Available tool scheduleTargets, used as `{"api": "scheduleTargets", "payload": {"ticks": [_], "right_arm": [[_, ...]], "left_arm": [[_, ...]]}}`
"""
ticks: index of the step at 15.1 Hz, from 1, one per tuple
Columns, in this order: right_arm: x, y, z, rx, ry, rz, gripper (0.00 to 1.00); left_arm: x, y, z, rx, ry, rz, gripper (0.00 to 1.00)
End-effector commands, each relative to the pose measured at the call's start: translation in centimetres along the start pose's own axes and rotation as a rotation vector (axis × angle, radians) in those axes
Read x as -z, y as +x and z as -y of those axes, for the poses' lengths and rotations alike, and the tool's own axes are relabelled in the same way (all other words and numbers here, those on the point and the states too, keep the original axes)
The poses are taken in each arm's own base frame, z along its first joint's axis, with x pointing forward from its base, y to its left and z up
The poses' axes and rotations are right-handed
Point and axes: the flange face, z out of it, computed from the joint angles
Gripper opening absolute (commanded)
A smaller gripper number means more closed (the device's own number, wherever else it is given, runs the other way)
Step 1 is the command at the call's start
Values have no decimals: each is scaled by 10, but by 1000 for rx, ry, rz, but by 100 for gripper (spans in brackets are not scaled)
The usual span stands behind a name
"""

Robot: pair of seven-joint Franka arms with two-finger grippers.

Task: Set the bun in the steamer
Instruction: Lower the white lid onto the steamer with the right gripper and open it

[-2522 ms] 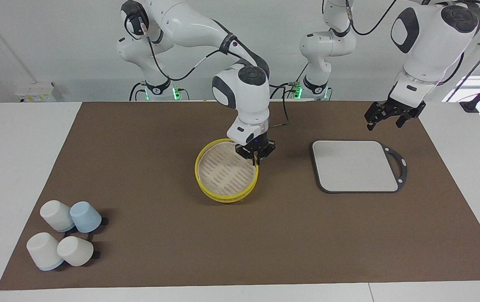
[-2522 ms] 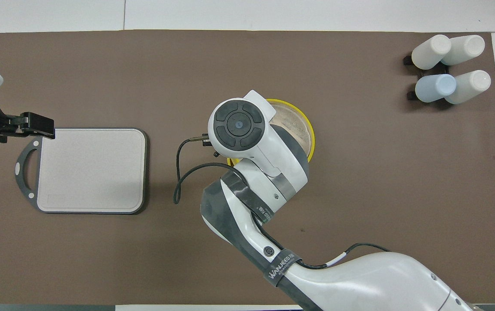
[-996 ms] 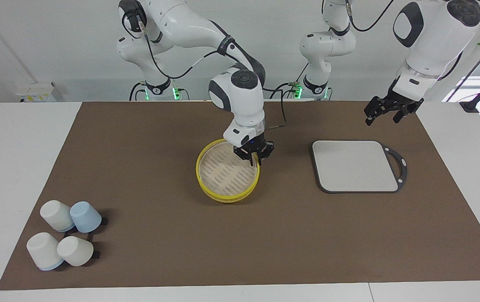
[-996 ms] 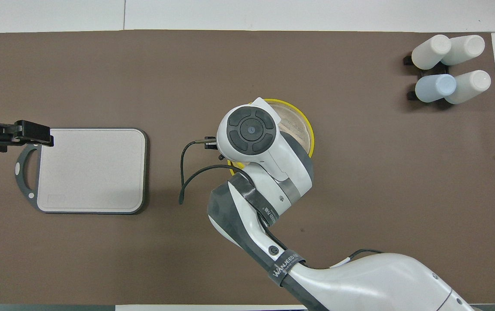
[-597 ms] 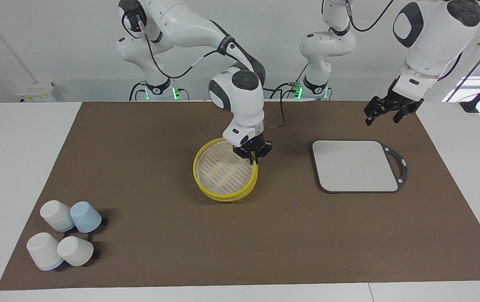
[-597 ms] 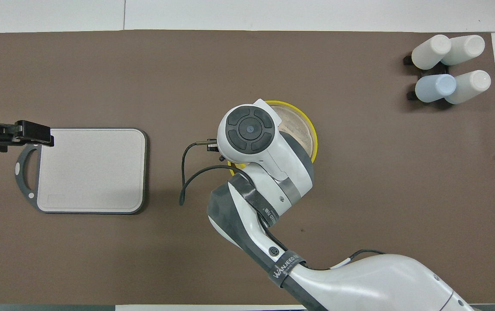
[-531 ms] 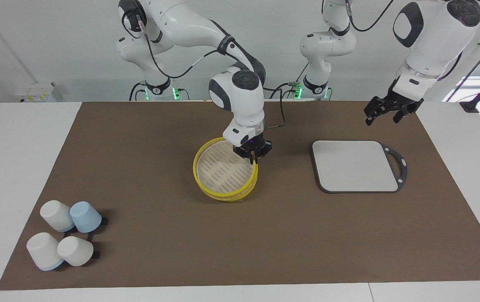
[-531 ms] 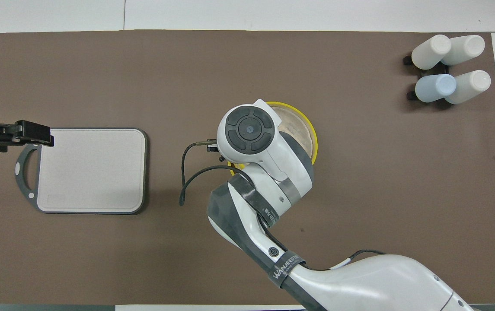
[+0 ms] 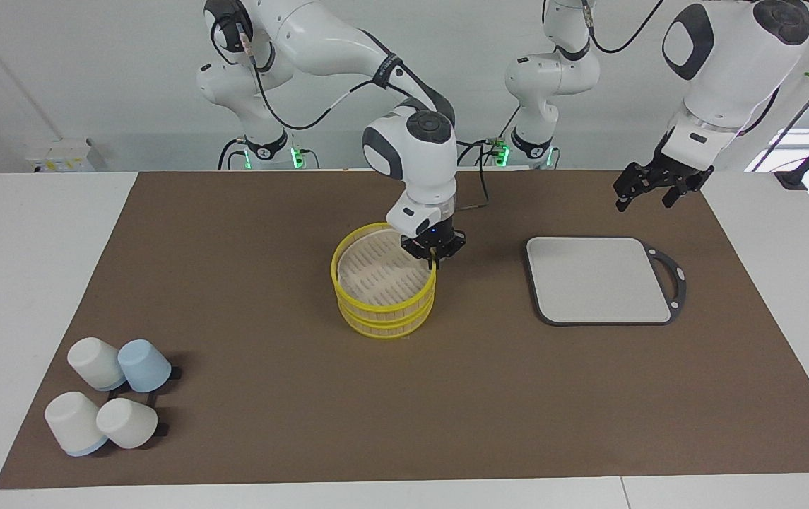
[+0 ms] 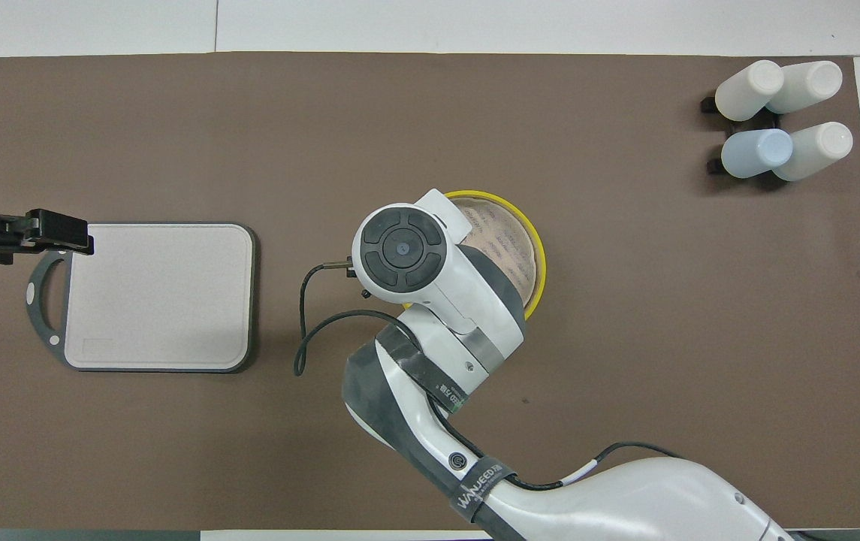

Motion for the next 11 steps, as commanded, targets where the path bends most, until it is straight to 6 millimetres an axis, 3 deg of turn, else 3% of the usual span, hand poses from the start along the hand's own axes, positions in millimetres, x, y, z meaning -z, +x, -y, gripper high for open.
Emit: {"api": "scheduleTargets", "payload": {"ticks": [1, 6, 11], "right_arm": [[6, -2, -1, 11, 11, -24, 11], [3, 12, -12, 35, 42, -54, 11], [1, 1, -5, 41, 37, -42, 12]], "left_arm": [[1, -7, 3, -8, -14, -11, 100], [1, -7, 1, -8, -14, -11, 100], [-7, -5, -27, -20, -19, -59, 100]]}}
